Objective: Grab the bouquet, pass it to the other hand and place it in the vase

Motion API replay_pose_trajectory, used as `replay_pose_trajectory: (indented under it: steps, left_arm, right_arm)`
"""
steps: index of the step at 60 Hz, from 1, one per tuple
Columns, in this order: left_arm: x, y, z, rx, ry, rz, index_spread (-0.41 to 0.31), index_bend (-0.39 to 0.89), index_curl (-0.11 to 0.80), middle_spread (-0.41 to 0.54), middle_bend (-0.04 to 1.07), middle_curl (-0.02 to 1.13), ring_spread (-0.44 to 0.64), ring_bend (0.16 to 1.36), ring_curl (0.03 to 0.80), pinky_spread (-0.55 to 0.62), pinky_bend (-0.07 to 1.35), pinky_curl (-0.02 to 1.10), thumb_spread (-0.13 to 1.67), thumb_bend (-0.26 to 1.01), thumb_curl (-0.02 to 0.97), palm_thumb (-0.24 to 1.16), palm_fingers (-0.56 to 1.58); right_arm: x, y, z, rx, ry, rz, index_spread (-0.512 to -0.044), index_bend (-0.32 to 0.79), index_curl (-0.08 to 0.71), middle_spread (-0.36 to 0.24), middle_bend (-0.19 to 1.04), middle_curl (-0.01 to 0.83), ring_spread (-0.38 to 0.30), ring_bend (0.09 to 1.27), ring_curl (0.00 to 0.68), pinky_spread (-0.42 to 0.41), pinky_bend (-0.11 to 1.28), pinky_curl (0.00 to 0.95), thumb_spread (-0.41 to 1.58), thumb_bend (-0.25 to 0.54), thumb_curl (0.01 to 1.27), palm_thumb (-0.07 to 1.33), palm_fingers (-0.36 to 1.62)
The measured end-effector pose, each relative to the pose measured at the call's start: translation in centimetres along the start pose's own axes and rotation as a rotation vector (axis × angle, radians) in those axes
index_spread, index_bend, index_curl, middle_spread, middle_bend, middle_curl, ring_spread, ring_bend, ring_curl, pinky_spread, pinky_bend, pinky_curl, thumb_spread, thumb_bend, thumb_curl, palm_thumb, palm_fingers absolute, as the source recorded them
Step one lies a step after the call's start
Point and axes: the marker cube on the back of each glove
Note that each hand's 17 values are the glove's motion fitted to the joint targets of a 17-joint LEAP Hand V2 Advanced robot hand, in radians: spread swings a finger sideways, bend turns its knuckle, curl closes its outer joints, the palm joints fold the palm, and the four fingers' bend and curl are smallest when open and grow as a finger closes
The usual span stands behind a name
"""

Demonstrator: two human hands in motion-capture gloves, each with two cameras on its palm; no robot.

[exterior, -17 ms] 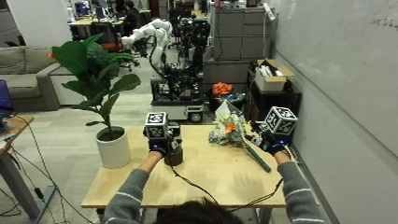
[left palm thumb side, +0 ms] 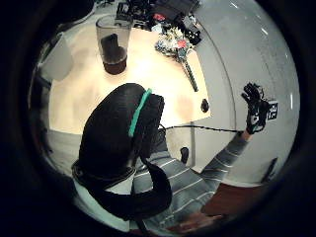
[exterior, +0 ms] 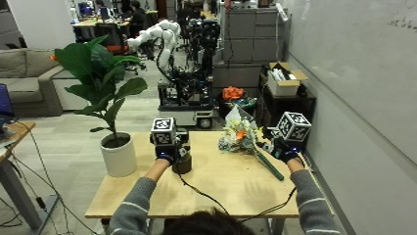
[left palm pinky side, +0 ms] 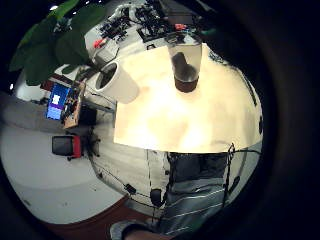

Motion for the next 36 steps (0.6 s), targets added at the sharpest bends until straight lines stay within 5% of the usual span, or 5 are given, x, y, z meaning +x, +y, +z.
replay_pose_trajectory:
  steps: [5,12,28,36]
  left_arm:
    - [-0.8,-0.1,0.7,-0.049,0.005,-0.031,-0.056,0.19,0.137,0.039,0.23,0.16,0.09,0.43,0.165,0.12,0.31,0.15,0.73,0.07,0.080,0.16,0.55]
    - [-1.0,0.2,1.1,-0.078,0.014,-0.043,-0.067,0.18,0.200,0.053,0.20,0.21,0.12,0.43,0.204,0.15,0.30,0.21,0.94,0.04,0.125,0.16,0.52]
    - [1.2,-1.2,2.9,-0.017,0.061,0.066,-0.074,0.18,0.287,0.056,0.19,0.28,0.14,0.41,0.243,0.18,0.26,0.27,1.08,-0.02,0.200,0.16,0.52]
    - [2.1,-1.8,4.0,-0.069,0.044,0.081,-0.084,0.15,0.312,0.037,0.19,0.31,0.13,0.40,0.256,0.17,0.24,0.29,1.10,-0.02,0.226,0.17,0.53]
  right_arm:
    - [-0.8,0.5,0.0,-0.007,0.015,-0.021,-0.239,0.08,0.071,-0.028,0.19,0.110,0.040,0.48,0.186,0.183,0.69,0.241,0.75,0.211,0.09,0.35,0.52]
    - [-1.1,0.7,-0.1,0.004,0.019,-0.034,-0.288,0.09,0.098,-0.031,0.20,0.175,0.050,0.51,0.236,0.220,0.71,0.289,1.00,0.187,0.12,0.36,0.48]
    - [0.0,-4.3,2.6,0.087,-0.128,-0.071,-0.309,0.11,0.144,-0.019,0.21,0.273,0.032,0.53,0.284,0.236,0.68,0.313,1.19,0.117,0.17,0.39,0.47]
    - [0.9,-5.9,3.7,0.018,-0.088,0.001,-0.304,0.11,0.163,-0.015,0.22,0.304,0.020,0.54,0.299,0.237,0.64,0.317,1.23,0.094,0.20,0.43,0.50]
